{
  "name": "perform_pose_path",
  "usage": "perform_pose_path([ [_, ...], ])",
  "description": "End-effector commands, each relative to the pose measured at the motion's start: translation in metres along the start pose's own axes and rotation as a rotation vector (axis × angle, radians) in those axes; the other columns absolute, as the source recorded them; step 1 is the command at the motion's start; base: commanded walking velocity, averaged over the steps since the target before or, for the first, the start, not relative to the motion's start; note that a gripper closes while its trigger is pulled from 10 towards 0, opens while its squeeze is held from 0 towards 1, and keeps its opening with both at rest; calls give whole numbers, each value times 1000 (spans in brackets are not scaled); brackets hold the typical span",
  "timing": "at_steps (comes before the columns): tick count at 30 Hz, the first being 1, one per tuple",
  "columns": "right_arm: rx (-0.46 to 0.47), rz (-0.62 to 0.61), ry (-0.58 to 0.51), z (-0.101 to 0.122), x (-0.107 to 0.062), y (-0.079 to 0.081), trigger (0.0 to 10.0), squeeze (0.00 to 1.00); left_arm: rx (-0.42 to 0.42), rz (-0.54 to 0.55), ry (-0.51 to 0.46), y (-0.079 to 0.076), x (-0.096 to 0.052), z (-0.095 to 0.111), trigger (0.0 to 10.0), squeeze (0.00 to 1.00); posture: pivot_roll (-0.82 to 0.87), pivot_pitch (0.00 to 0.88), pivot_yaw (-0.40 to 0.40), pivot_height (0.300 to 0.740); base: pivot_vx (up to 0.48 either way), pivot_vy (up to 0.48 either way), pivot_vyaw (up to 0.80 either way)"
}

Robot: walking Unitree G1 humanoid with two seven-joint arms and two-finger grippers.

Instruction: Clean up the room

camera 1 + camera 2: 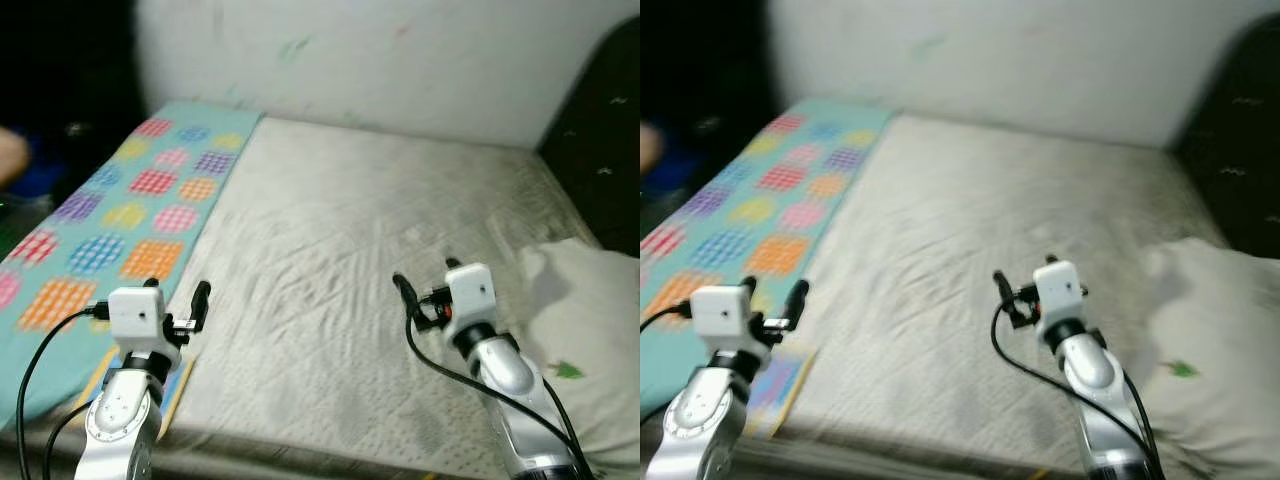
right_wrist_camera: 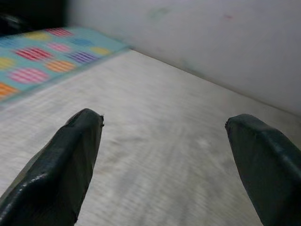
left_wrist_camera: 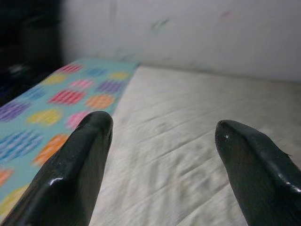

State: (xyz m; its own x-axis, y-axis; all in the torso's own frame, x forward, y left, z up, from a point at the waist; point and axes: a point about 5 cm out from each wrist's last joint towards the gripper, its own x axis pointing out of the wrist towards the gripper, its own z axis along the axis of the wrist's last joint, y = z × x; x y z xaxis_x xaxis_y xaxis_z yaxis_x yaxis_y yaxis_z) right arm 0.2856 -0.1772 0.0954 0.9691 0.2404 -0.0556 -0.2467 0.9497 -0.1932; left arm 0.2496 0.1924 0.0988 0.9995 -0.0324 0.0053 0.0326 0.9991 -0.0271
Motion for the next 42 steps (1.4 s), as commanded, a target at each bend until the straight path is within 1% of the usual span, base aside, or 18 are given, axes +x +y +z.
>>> perform_pose_path([
  [1, -12, -43, 20, -3, -4, -14, 10000, 0, -18, -36, 0, -12, 3, 0, 10000, 0, -97, 0, -50, 740, 356, 0, 0],
  [5, -13, -44, 20, -3, -4, -14, 10000, 0, -17, -34, 1, -12, 3, 0, 10000, 0, -97, 0, -50, 740, 307, 0, 0],
  [8, -8, -53, 24, -5, -5, -15, 10000, 0, -34, 44, 30, -6, 4, -5, 10000, 0, -92, 0, -49, 740, 0, 0, 0],
  [10, -4, -56, 26, -6, -5, -15, 10000, 0, -42, 58, 33, -4, 4, -6, 10000, 0, -89, 0, -49, 740, 0, 0, 0],
  [13, 9, -61, 29, -7, -3, -15, 10000, 0, -84, 62, 36, -4, 4, -7, 10000, 0, -87, 0, -50, 740, 0, 0, -800],
  [21, 5, -58, 7, -4, 4, -13, 10000, 0, -76, 62, 47, -5, 3, -12, 10000, 0, -88, 0, -36, 740, 0, 0, -696],
  [28, 5, -53, -4, -3, 8, -9, 10000, 0, -88, 51, 41, -6, 7, -12, 10000, 0, -87, 0, -34, 740, 0, 0, 0],
  [42, 6, -40, -12, -3, 11, -5, 10000, 0, -102, 60, 40, -4, 8, -13, 10000, 0, -85, 0, -40, 740, 0, 0, 0],
])
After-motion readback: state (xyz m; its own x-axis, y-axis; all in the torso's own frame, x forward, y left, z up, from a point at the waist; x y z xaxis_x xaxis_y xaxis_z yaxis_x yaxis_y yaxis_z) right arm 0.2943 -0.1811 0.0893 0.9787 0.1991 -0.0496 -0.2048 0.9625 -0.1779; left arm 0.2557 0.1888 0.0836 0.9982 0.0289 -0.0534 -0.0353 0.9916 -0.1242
